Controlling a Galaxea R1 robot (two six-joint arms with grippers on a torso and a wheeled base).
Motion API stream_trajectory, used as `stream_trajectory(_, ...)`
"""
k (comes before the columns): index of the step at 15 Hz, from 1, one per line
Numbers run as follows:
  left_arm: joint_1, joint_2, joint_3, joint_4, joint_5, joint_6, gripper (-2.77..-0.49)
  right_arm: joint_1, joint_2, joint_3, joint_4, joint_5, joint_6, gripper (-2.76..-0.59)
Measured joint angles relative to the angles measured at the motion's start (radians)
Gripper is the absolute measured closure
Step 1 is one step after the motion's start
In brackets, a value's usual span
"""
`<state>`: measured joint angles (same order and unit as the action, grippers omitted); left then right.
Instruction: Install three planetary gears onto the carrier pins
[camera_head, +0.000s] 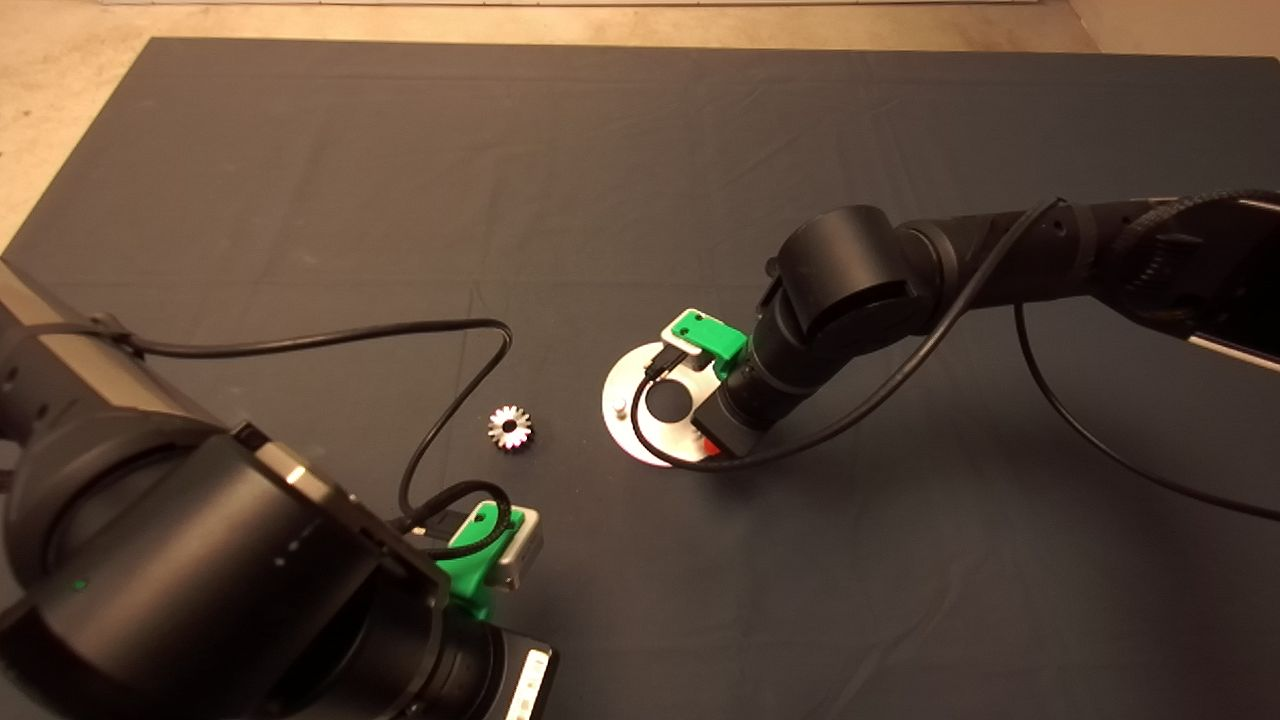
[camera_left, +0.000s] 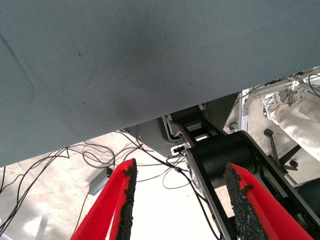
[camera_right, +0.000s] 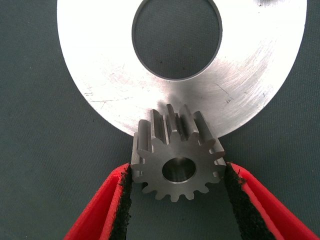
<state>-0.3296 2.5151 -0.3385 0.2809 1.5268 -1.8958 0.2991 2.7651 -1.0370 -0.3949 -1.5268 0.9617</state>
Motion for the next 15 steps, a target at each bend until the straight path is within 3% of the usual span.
stream_trajectory(15,0.000,0.000,0.000,0.000,0.000,0.000,-1.18,-0.011,0.001,0.000,0.000,0.000,-0.001,-1.32)
